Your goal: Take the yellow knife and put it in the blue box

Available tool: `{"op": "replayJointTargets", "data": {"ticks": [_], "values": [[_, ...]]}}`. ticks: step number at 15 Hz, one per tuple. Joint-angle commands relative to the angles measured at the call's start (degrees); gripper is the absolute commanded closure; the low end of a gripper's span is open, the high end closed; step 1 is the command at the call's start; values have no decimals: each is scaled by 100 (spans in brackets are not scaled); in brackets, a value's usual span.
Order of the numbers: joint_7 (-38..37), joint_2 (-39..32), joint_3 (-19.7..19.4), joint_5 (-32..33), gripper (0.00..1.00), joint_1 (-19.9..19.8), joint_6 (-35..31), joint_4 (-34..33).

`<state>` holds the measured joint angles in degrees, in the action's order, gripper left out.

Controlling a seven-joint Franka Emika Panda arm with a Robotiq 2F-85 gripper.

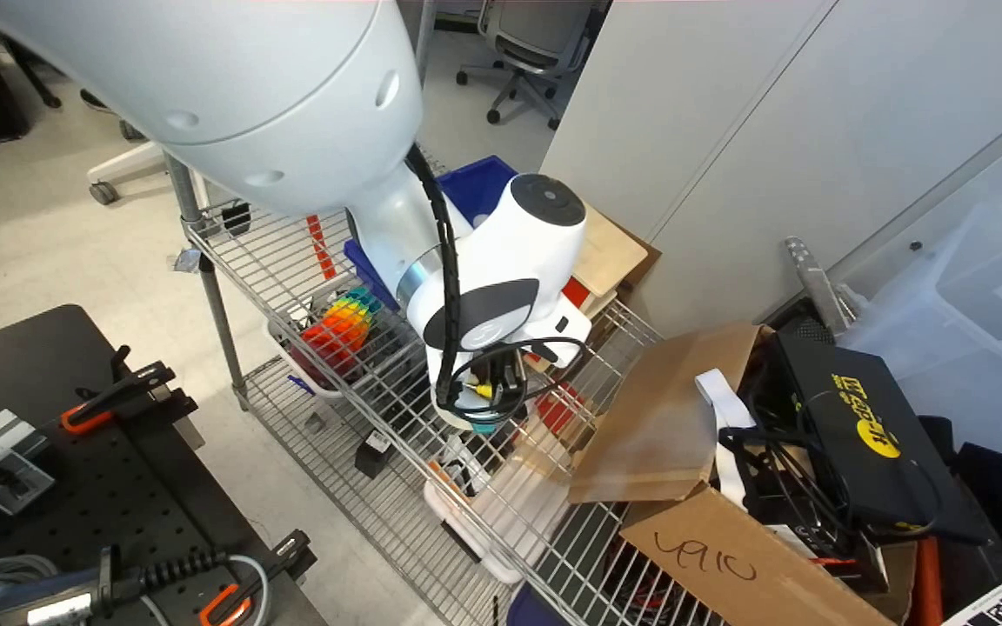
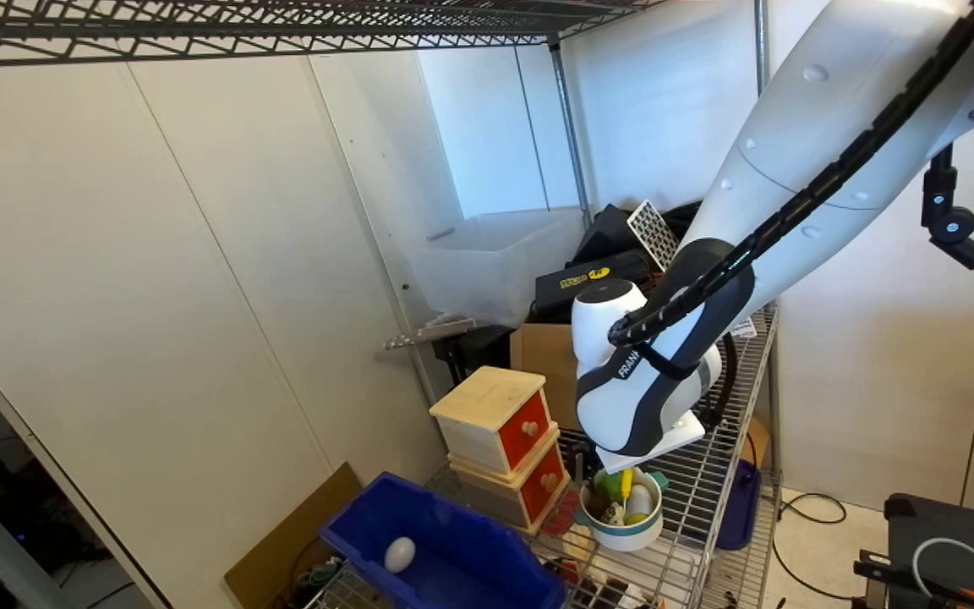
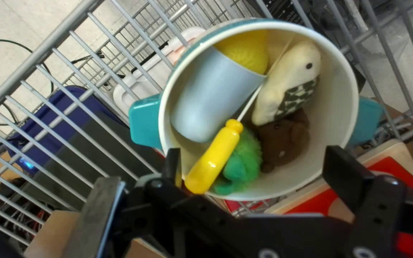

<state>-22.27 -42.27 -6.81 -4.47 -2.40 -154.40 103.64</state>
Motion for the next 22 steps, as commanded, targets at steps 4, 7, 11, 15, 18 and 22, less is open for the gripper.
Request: {"op": "replayJointTargets", "data": {"ticks": [4,7,11,15,18,22], "values": [[142,-114,62,-201,0,2,-44,-154],[155,-143,77,-222,0,-9,-49,-126],[141,-216,60,-222,23,-1,-38,-157],[145,-242,59,-219,58,4,-38,-154],[132,-237,44,-212,81,12,-42,-155],[123,-234,47,-225,100,5,-49,-149]]}}
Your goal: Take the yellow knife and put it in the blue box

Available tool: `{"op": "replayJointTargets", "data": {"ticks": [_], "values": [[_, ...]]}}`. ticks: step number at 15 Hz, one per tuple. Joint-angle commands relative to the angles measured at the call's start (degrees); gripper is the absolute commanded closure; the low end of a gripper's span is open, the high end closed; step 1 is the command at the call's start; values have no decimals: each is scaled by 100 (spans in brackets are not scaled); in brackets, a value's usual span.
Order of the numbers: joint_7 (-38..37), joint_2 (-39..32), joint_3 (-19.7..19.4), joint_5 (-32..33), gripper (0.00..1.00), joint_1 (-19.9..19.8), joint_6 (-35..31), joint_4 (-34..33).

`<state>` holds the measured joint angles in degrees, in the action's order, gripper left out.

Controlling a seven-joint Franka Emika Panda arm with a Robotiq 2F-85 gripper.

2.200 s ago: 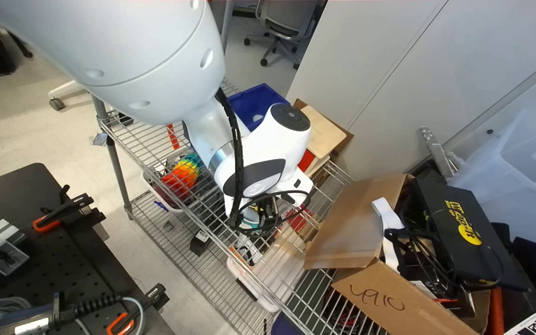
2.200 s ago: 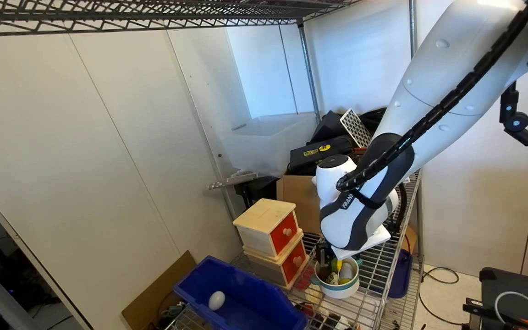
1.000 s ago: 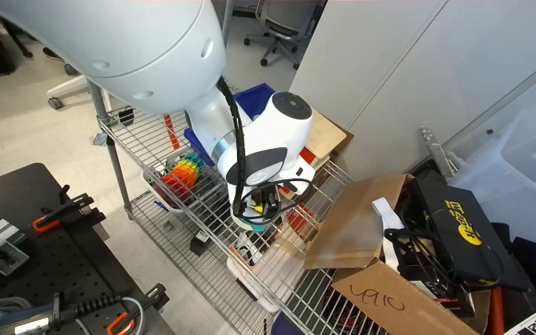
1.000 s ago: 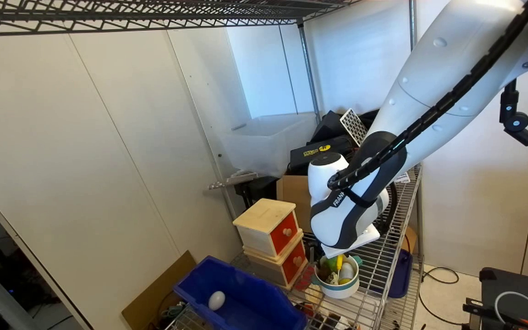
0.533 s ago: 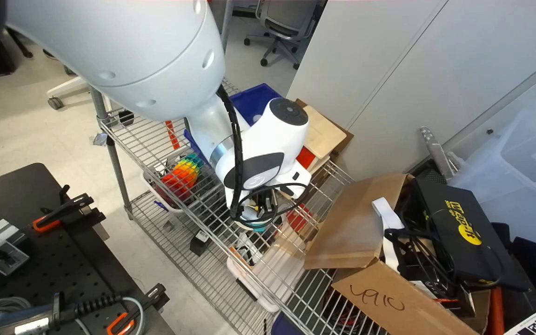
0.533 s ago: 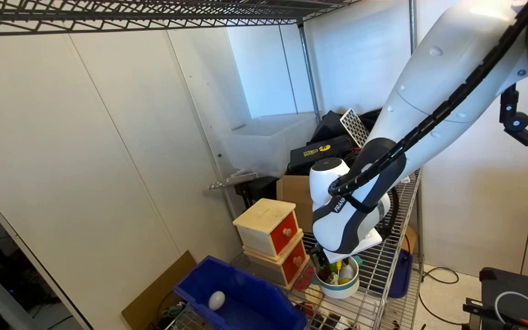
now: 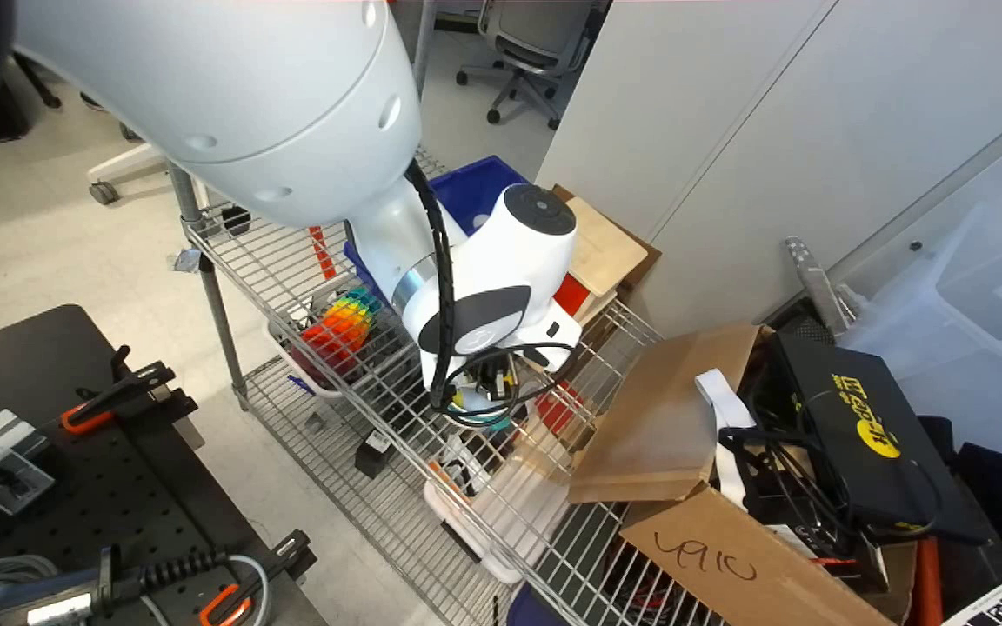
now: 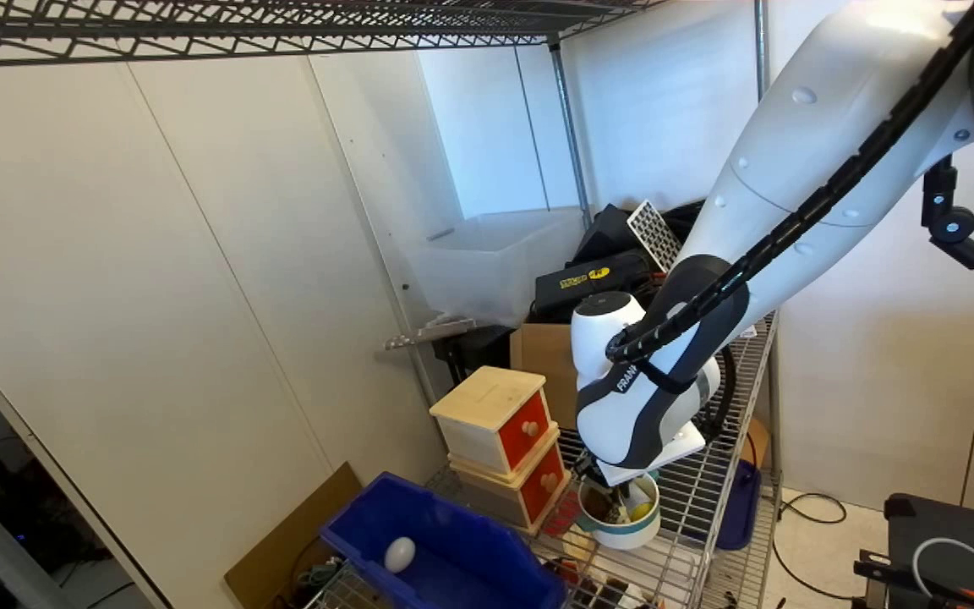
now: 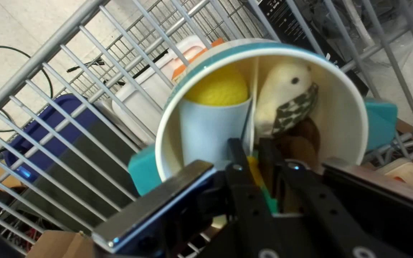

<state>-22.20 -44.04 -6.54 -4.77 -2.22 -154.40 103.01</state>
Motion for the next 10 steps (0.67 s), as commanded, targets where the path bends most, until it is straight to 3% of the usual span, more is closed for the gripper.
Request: {"op": "replayJointTargets", "data": {"ticks": [1,10], "values": [[113,-51,16,-193,96,-9,-54,-79],[84,256,-16,-152,96,76,37,70]]}}
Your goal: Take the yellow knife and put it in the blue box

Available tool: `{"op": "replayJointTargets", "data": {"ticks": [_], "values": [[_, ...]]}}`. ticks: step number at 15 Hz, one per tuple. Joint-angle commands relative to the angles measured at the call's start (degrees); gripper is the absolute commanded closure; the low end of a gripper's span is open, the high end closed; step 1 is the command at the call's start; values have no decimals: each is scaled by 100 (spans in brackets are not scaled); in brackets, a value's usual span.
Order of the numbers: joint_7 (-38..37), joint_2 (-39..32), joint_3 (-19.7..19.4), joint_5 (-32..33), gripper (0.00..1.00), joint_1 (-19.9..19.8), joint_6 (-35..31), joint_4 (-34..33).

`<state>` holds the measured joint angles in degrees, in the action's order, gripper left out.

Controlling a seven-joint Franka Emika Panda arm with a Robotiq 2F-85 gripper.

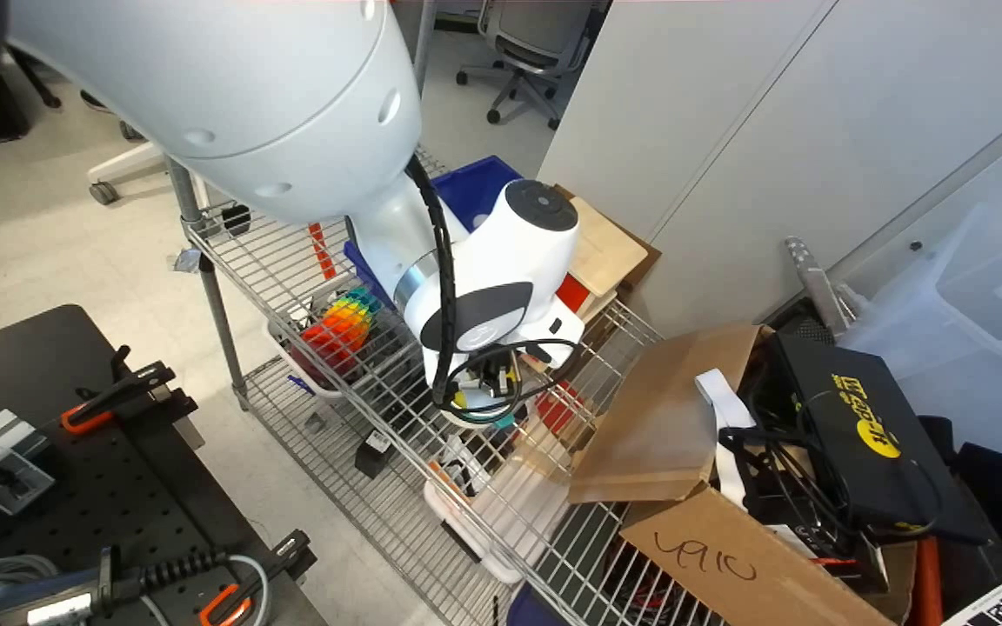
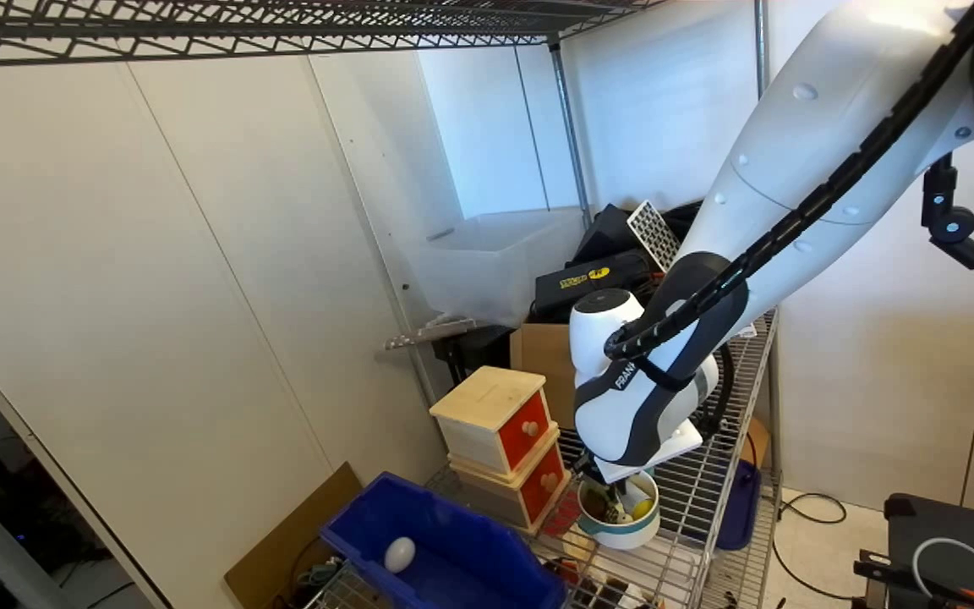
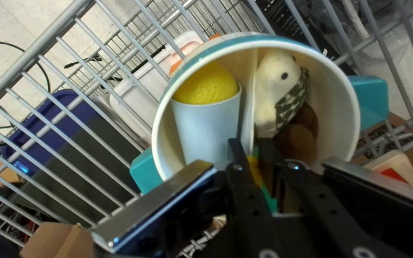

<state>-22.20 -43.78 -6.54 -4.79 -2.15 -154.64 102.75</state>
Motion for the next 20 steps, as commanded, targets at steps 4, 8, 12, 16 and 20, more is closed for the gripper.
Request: {"op": "replayJointTargets", "data": {"ticks": [4,8,12,16,20], "values": [[-73,515,-305,120,96,408,-44,284],[-137,694,-513,284,96,668,-100,399],[-173,880,-639,400,96,834,-154,557],[-157,1215,-577,424,96,856,-253,824],[-79,1589,-475,390,96,864,-450,1125]]}}
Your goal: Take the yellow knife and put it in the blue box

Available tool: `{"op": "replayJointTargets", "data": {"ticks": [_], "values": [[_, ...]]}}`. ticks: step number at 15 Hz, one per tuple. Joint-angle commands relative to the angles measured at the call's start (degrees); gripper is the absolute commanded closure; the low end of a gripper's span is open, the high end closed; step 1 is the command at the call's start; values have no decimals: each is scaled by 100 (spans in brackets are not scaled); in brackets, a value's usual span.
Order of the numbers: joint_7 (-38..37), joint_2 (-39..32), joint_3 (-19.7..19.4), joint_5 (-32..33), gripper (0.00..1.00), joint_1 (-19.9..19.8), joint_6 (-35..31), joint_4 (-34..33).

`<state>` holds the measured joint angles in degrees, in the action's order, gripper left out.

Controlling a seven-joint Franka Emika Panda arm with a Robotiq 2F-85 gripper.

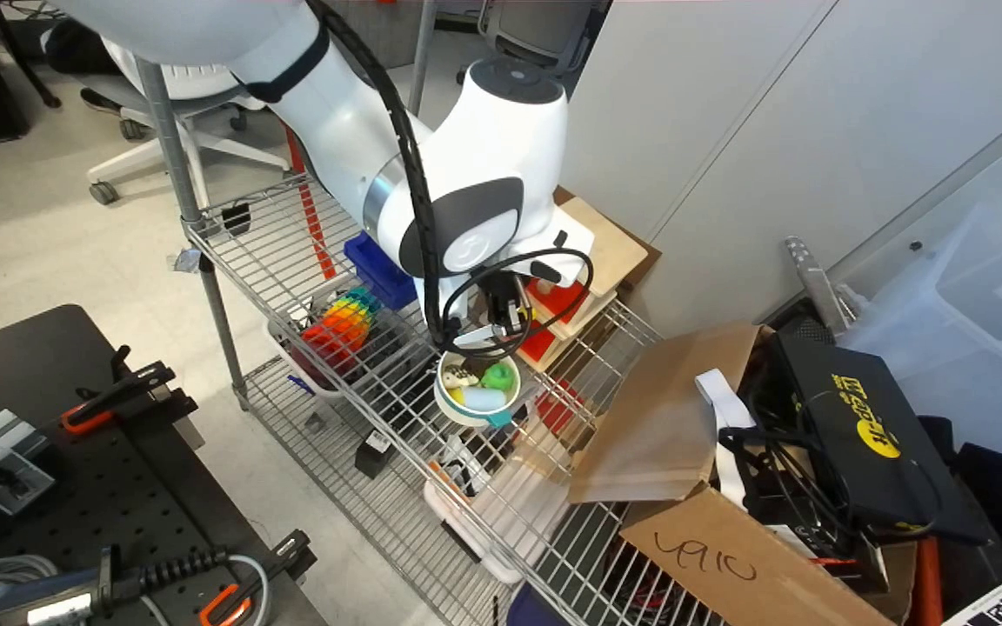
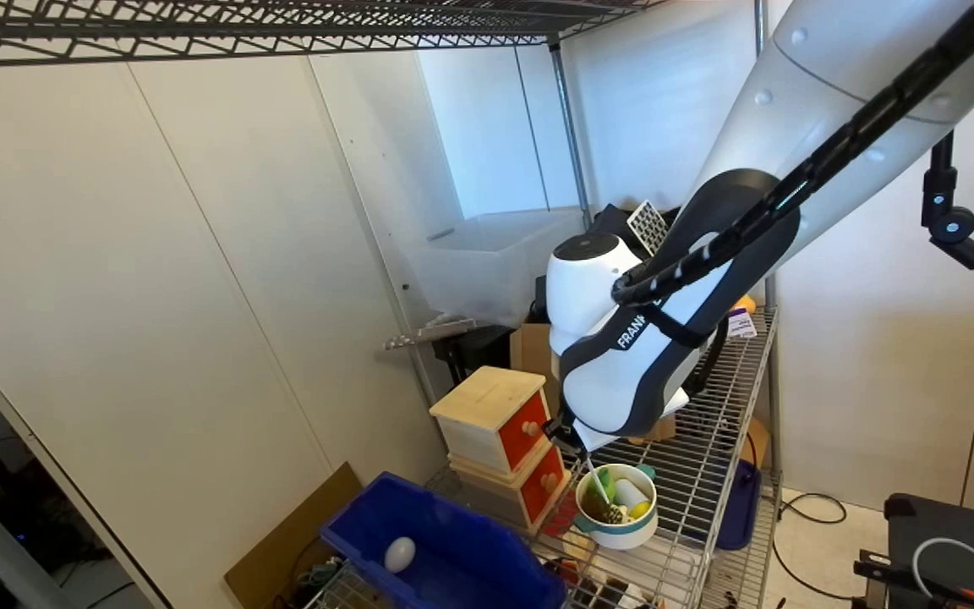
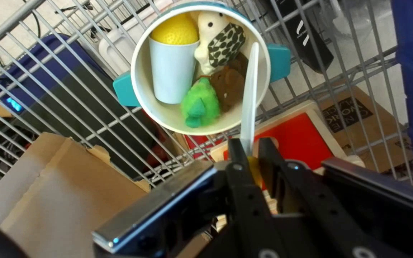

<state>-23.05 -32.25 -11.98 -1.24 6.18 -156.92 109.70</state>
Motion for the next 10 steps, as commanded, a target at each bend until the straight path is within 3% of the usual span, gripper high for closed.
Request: {"op": "replayJointTargets", "data": {"ticks": [1,10], "values": [[49,532,116,28,96,25,-237,513],[172,1319,372,680,96,438,-278,1357]]}}
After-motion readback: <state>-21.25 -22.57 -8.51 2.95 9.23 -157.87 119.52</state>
